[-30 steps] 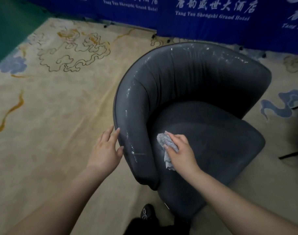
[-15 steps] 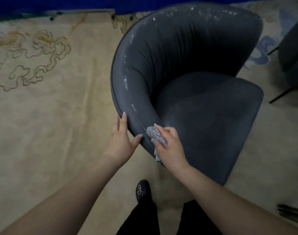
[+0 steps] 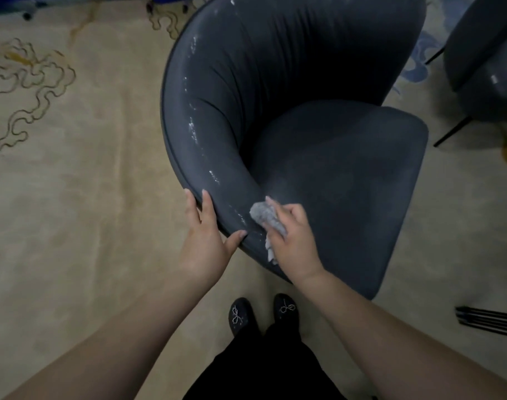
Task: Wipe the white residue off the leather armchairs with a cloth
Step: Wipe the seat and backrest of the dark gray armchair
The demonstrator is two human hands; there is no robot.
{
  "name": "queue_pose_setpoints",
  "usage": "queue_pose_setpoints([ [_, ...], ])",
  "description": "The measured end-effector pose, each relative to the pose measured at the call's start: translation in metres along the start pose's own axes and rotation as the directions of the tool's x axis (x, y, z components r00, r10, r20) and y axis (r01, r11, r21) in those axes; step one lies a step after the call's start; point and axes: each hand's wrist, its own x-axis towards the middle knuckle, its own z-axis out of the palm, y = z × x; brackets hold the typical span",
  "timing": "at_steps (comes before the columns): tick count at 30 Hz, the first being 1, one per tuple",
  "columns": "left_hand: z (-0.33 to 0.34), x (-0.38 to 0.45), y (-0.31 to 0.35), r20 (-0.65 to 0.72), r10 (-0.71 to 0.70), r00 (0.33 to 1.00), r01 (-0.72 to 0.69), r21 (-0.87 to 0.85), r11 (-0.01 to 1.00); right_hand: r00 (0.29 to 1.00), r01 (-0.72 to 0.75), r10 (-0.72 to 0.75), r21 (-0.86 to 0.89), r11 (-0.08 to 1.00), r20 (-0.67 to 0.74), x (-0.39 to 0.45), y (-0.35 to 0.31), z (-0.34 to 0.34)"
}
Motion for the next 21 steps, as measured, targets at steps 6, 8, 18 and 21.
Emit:
queue_pose_setpoints([
  [6, -0.005, 0.001, -0.005, 0.009, -0.008, 1.0, 0.008, -0.01, 1.0, 0.894, -0.369, 0.415, 0.246, 0.896, -0.171, 0.042, -0.003, -0.018],
  [8, -0.009, 0.002, -0.008, 0.006, -0.015, 1.0, 0.016, -0.081, 0.997, 0.967, -0.203, 0.227, 0.185, 0.962, -0.118, 0.028, -0.014, -0.009],
  [18, -0.02, 0.015, -0.007, 0.024, -0.106, 0.994, 0.107, -0.379, 0.919, 0.982, -0.173, 0.181, 0.138, 0.975, -0.048, 0.062, -0.026, 0.005],
  [21, -0.022, 0.021, -0.009, 0.03, -0.122, 0.992, 0.124, -0.387, 0.914, 0.994, 0.068, -0.077, 0.124, 0.99, 0.075, 0.041, -0.034, 0.013],
])
